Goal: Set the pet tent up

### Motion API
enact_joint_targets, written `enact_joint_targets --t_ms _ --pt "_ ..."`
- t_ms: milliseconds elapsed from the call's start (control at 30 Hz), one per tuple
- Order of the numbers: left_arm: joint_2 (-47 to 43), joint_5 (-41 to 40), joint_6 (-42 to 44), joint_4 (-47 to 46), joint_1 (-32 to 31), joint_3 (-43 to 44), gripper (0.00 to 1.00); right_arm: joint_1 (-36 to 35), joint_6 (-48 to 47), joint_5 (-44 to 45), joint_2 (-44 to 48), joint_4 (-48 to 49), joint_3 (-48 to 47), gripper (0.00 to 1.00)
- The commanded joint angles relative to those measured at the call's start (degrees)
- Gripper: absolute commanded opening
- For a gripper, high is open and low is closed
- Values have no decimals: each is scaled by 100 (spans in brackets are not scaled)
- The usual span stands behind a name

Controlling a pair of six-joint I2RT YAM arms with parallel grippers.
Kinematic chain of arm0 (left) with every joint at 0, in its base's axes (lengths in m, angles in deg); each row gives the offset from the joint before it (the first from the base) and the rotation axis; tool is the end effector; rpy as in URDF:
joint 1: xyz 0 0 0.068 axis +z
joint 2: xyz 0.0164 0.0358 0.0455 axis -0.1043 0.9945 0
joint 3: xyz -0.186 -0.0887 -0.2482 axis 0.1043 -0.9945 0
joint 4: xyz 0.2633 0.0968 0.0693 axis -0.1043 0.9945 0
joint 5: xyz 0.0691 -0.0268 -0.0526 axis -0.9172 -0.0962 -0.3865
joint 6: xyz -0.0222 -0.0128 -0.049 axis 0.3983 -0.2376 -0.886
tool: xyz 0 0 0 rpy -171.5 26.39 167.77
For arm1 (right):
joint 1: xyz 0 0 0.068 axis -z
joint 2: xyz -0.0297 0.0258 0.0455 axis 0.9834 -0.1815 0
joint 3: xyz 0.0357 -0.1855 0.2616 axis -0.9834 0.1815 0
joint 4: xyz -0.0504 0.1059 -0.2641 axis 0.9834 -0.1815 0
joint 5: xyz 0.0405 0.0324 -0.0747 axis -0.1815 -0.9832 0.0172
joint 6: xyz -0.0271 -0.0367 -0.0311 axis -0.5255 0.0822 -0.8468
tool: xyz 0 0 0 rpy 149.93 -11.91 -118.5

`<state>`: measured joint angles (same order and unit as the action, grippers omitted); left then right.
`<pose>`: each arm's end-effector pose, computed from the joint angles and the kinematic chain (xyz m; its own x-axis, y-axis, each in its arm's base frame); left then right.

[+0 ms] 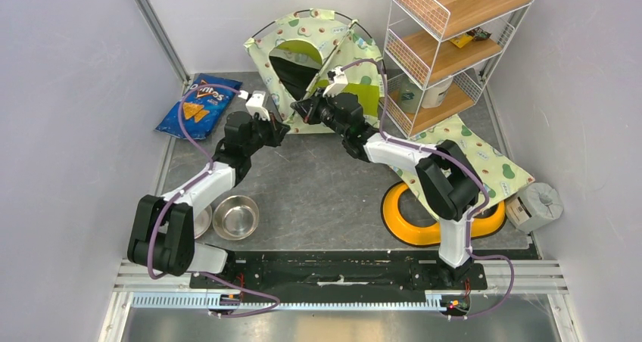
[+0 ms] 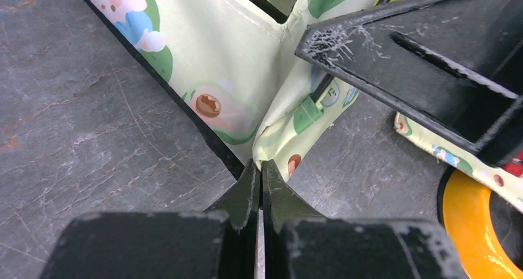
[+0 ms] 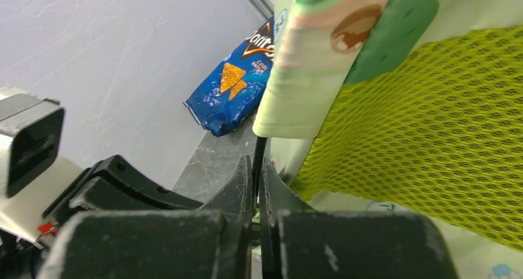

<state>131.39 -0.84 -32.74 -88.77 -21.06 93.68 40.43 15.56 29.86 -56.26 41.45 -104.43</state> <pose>0.3119 -0.0942 0.2810 -0.3940 -0.1657 -0.9040 0.4034 0.8526 -0.3321 0.3959 0.3238 0.2971 -0.4084 0.4346 -0.8028 -0.5201 0.6119 0.5958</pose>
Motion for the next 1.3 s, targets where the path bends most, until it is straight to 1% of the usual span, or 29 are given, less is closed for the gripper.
enact_joint_targets --t_ms 0,100,167,233,367,467,567,800,900,933,1000,1033,1200,1267 --pt "-237 18 536 411 4 -70 2 108 -483 334 361 289 76 0" --pt "-292 13 630 463 -30 -90 2 91 -281 85 367 342 31 0" --pt "-349 8 647 470 -40 -128 2 78 -275 68 344 305 0 0" --pt "-438 19 648 470 -49 -173 2 36 -426 256 314 166 -1 0" --pt "-657 94 656 511 -66 -256 2 -9 -747 947 178 38 93 0" --pt "-771 215 691 564 -71 -349 2 -10 -841 1090 82 38 85 0" --pt "-874 276 727 618 -92 -451 2 -71 -902 872 129 97 100 0" --pt "-910 298 727 801 -119 -475 2 -209 -670 -131 281 234 144 0" --pt "-954 264 719 848 -119 -469 3 -253 -657 -72 287 199 171 0" --pt "-977 264 718 848 -119 -474 4 -262 -679 -8 275 139 155 0" --pt "-1027 256 718 863 -119 -491 10 -266 -717 132 234 14 106 0" --pt "-1051 241 718 873 -119 -505 15 -268 -720 184 230 -28 96 0" --pt "-1306 87 753 950 -121 -653 32 -280 -623 191 303 -166 31 0" --pt "-1430 9 763 1000 -119 -723 37 -277 -576 191 351 -223 9 0"
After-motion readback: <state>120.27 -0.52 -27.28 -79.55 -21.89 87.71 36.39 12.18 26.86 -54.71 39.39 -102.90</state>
